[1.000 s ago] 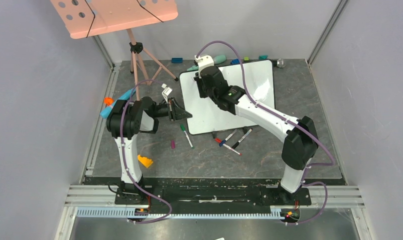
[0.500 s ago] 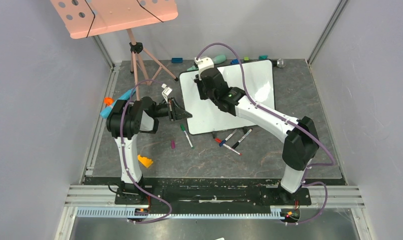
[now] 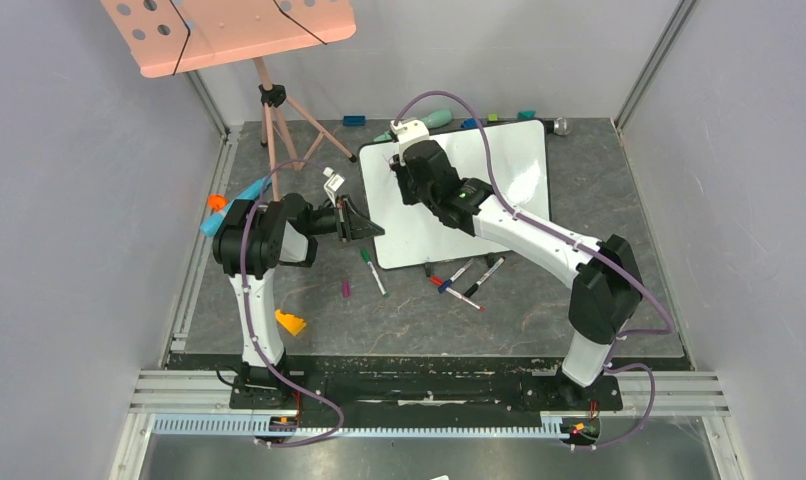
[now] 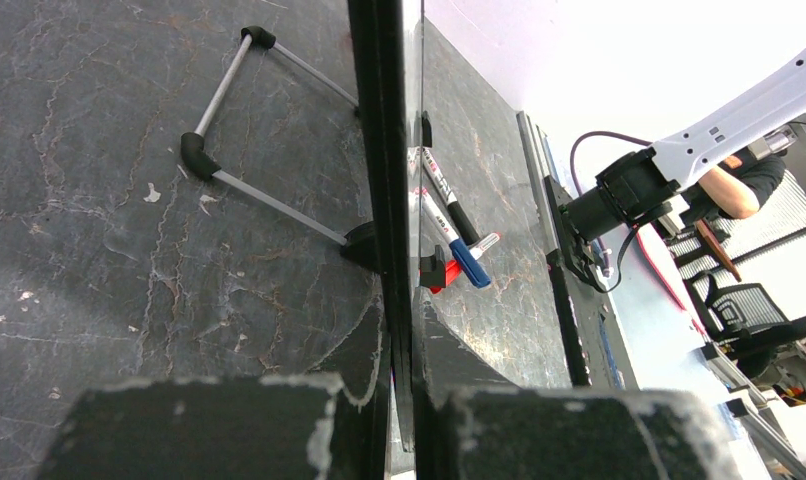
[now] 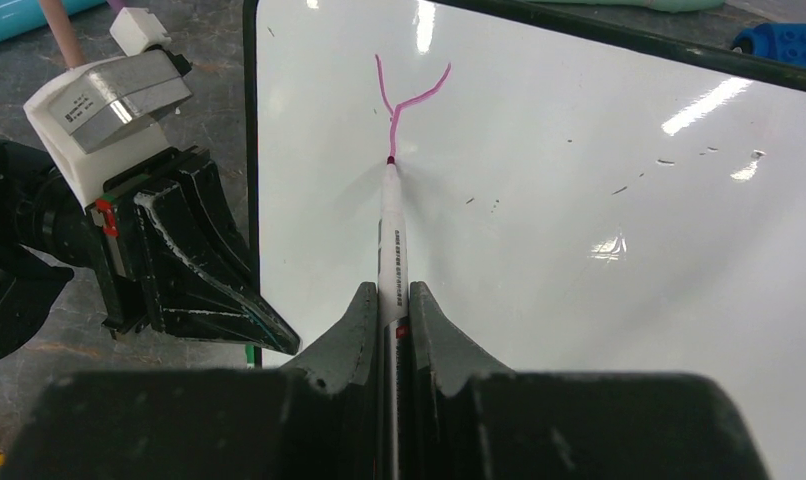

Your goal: Write a sentence on the whiteboard

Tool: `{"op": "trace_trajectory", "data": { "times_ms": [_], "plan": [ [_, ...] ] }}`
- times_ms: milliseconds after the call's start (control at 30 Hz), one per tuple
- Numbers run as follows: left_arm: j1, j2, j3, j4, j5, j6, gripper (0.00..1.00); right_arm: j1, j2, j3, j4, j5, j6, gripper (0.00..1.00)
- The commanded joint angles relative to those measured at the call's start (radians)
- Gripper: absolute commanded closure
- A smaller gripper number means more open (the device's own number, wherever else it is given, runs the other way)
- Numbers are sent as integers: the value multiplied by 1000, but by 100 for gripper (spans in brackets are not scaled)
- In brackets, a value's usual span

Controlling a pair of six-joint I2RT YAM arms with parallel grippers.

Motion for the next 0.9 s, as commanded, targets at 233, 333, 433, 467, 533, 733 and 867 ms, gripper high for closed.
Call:
{"op": "trace_trajectory", "data": {
  "times_ms": [233,333,433,467,533,733,867],
  "plan": [
    [-13,1,-4,97,19,102,98,-7,-29,-10,-52,4,-10,100],
    [-13,1,-4,97,18,102,98,-9,-33,-19,-53,-3,-9,100],
    [-13,2,-3,97,18,102,98,-8,-35,-13,-52,-14,-9,100],
    [-14,2,-3,97,18,102,98,-7,-36,-7,-52,-16,-9,100],
    [-13,3,-3,97,19,102,98,-8,-42,6,-53,-16,-10,100],
    [-13,3,-2,97,18,102,98,-9,-99,28,-41,-45,-17,99],
    [-13,2,-4,97,18,104,98,-10,-168,-30,33,-71,-32,99]
  ]
}}
